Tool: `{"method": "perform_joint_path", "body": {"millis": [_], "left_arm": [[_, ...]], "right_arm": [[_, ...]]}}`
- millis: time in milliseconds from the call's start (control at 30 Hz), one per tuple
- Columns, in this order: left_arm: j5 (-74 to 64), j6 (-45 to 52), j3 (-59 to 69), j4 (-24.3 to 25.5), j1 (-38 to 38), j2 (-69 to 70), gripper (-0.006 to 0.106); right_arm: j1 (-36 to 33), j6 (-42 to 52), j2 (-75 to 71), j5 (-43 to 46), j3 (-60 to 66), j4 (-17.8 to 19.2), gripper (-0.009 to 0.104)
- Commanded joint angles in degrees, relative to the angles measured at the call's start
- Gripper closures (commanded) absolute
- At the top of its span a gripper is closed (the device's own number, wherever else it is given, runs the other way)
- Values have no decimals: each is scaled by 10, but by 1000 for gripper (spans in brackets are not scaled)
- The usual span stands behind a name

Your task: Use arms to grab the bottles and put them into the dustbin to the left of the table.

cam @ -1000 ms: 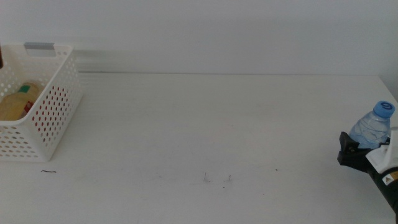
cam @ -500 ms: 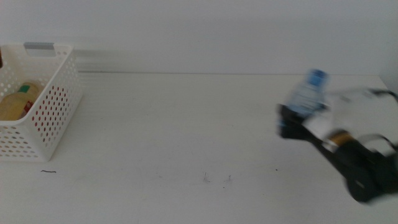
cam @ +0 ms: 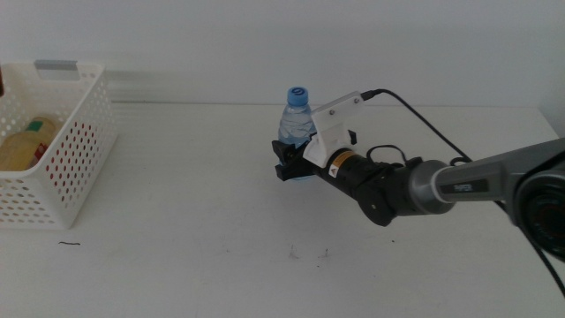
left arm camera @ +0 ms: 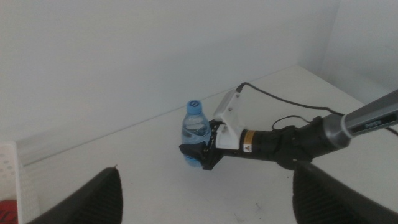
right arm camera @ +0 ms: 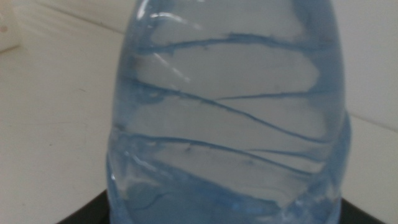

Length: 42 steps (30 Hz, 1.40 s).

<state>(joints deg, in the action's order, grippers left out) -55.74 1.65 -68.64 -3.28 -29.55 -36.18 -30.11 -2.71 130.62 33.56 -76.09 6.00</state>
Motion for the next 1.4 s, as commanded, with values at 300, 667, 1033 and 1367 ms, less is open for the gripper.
{"method": "perform_joint_path", "body": {"millis": [300, 667, 1033, 1367], "left_arm": [[10, -2, 0, 3, -2, 1, 7], [12, -2, 0, 3, -2, 1, 7], [12, -2, 0, 3, -2, 1, 7], [12, -2, 0, 3, -2, 1, 7]], "right_arm": [[-1, -6, -6, -66, -22, -1, 28], [-1, -84, -323, -368, 171, -1, 5], [-1, -63, -656, -718, 75, -1, 5], [-1, -63, -667, -697, 75, -1, 6]]}}
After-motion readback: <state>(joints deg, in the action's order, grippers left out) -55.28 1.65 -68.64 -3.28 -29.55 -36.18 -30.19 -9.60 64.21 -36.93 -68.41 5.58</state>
